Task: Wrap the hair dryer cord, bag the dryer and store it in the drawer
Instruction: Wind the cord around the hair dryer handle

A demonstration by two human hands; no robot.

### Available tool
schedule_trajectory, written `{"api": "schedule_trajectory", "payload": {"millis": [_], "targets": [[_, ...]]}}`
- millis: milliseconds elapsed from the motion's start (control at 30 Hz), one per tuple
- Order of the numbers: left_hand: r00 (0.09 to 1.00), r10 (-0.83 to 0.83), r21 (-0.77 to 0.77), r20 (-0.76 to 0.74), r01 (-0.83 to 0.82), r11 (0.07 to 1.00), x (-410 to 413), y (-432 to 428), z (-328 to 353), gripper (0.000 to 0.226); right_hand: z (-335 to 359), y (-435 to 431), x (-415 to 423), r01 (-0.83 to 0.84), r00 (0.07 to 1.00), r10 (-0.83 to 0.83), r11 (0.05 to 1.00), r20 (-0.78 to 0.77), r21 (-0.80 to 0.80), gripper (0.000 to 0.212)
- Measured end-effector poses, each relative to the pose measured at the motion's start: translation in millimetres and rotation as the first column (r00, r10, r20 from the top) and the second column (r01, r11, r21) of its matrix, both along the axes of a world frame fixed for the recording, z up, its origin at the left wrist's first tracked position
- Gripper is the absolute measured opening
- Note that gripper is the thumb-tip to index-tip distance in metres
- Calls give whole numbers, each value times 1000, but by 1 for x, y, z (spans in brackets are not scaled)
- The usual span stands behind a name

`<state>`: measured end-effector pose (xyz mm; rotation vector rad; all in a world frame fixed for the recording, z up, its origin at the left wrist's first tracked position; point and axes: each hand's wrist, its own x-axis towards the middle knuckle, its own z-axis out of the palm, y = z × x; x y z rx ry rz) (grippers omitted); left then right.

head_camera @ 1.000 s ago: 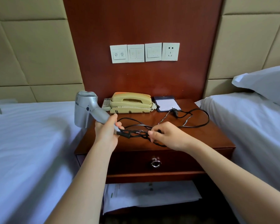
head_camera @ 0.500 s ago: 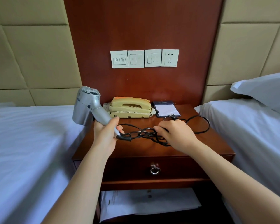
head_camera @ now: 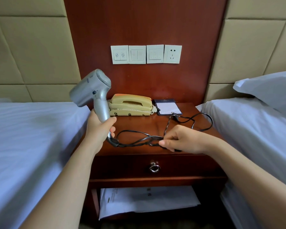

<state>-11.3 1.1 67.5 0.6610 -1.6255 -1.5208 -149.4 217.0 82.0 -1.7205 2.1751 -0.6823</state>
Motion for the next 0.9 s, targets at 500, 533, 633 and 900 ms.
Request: {"api": "schedule_trajectory", "payload": {"millis": [500, 533, 633, 900], "targets": [[867, -347, -61, 359, 392, 918, 21, 23, -1, 28, 25, -1, -9, 391, 667, -502, 865, -550, -315, 68], [860, -372, -15, 349, 402, 915, 22, 24, -1, 26, 26, 0, -10, 404, 653, -524, 852, -547, -334, 69], [833, -424, 65, 356, 430, 900, 24, 23, 0, 20, 25, -3, -15, 384, 717, -524, 848, -460, -366, 68], [673, -478, 103, 565, 516, 850, 29, 35, -7, 7, 15, -13, -21, 195, 953, -276, 878, -128, -438, 47]]}}
